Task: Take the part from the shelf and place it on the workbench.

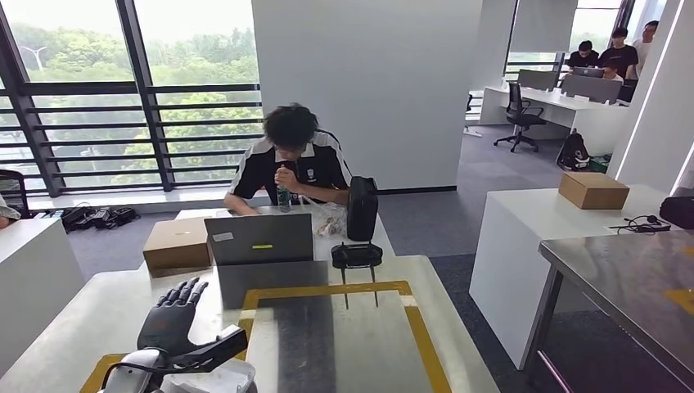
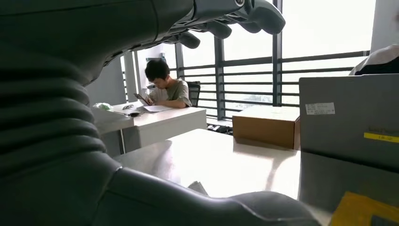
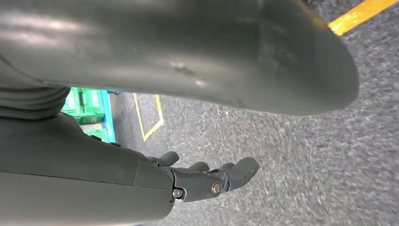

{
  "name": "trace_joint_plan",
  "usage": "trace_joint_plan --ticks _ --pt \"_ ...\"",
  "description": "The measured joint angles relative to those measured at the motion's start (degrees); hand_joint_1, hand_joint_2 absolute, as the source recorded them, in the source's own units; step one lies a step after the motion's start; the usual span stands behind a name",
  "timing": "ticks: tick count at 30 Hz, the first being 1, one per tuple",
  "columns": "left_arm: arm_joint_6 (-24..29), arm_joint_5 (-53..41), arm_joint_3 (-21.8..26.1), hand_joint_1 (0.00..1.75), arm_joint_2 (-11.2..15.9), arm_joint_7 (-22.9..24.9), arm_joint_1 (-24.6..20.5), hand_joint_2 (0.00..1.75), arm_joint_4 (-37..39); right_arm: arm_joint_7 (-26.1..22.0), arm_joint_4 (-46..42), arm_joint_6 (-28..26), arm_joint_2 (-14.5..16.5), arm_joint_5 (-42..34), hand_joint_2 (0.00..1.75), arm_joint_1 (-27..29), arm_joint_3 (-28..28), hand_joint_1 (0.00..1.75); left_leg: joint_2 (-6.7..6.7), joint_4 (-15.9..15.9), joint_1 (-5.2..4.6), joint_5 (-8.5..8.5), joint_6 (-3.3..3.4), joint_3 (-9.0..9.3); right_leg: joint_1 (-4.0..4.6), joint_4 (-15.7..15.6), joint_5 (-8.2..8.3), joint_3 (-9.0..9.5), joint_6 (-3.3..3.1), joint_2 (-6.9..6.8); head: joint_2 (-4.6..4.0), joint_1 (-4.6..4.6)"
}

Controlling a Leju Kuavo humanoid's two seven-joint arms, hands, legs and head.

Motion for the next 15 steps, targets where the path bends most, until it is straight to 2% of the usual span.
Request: trace_joint_plan --ticks 1,2,3,4,5,8,9,10,12,13,14,15 --pt "0.1 -0.1 0.0 0.00 0.0 -0.3 0.1 1.75 -0.1 0.0 0.0 -0.2 0.0 -0.1 0.00 0.0 0.0 0.00 0.01 0.4 0.26 0.02 -0.28 -0.32 -0.31 -2.7 1.72 1.51 0.39 -0.11 0.00 0.01" --pt "0.3 -0.2 0.0 0.00 -0.1 -0.5 0.1 1.75 -0.2 0.0 0.0 -0.4 -0.1 -0.3 0.00 0.0 0.0 0.00 0.00 0.9 0.48 0.00 -0.67 -0.73 -0.64 -6.9 3.28 3.68 0.82 -0.22 0.00 0.01" --pt "0.5 -0.3 0.0 0.00 -0.1 -0.7 0.0 1.75 -0.3 0.0 0.0 -0.7 -0.1 -0.5 0.00 -0.1 0.0 0.00 -0.05 1.4 0.64 -0.02 -1.12 -1.17 -0.73 -10.2 4.70 5.53 0.96 -0.13 0.00 0.03" --pt "0.8 -0.4 0.0 0.00 -0.2 -0.8 -0.1 1.75 -0.5 -0.1 0.0 -1.0 -0.1 -0.8 0.00 -0.1 0.0 0.00 -0.13 1.9 0.69 0.00 -1.57 -1.52 -0.77 -12.4 5.52 6.63 0.87 0.00 0.00 0.03" --pt "1.2 -0.3 0.0 0.00 -0.4 -1.0 -0.3 1.75 -0.6 -0.1 0.0 -1.4 -0.2 -1.3 0.00 -0.2 0.0 0.00 -0.24 2.2 0.68 0.11 -2.03 -1.81 -0.72 -13.2 5.69 6.91 0.48 0.17 0.00 0.04" --pt "1.8 0.3 0.0 0.00 -1.1 -1.5 -0.4 1.75 -0.6 -0.2 0.0 -2.5 -0.3 -3.1 0.00 -0.3 -0.4 0.00 -0.48 2.2 0.73 0.70 -3.12 -2.17 -0.58 -13.0 6.01 6.22 -0.99 0.31 0.00 0.02" --pt "2.0 0.5 0.0 0.00 -1.3 -1.6 -0.4 1.75 -0.6 -0.2 0.0 -2.8 -0.4 -3.7 0.00 -0.3 -0.7 0.00 -0.45 2.4 0.79 0.36 -3.41 -2.43 -0.61 -13.1 6.31 6.02 -1.45 0.21 0.00 -0.01" --pt "2.1 0.7 0.0 0.00 -1.5 -1.8 -0.3 1.75 -0.6 -0.2 0.0 -3.1 -0.4 -3.9 0.00 -0.3 -0.9 0.00 -0.39 3.3 0.85 -0.76 -3.67 -2.94 -0.66 -13.3 6.70 5.72 -1.95 0.10 0.00 -0.03" --pt "2.7 0.9 0.0 0.00 -2.1 -1.9 0.0 1.75 -0.6 -0.1 0.0 -3.4 -0.8 -3.7 0.00 -0.3 -1.2 0.00 -0.24 8.5 1.01 -5.23 -4.13 -4.86 -0.68 -13.4 7.60 4.77 -2.72 -0.07 0.00 -0.06" --pt "2.9 1.0 0.0 0.00 -2.4 -1.8 0.4 1.75 -0.6 -0.1 -0.1 -3.5 -1.1 -3.4 0.00 -0.2 -1.3 0.00 -0.22 12.4 1.04 -7.69 -4.28 -5.93 -0.62 -13.4 8.03 4.21 -2.87 -0.08 0.00 -0.06" --pt "3.2 1.1 0.0 0.00 -2.6 -1.8 0.9 1.75 -0.6 -0.1 -0.1 -3.5 -1.4 -3.1 0.00 -0.2 -1.3 0.00 -0.21 15.7 1.06 -9.42 -4.34 -6.64 -0.53 -13.4 8.46 3.63 -2.92 -0.07 0.00 -0.06" --pt "3.4 1.2 0.0 0.00 -2.8 -1.7 1.4 1.75 -0.6 0.0 -0.1 -3.6 -1.7 -2.9 0.00 -0.1 -1.3 0.00 -0.22 17.5 1.04 -10.05 -4.25 -6.52 -0.41 -13.3 8.93 3.04 -2.93 -0.03 0.00 -0.06"
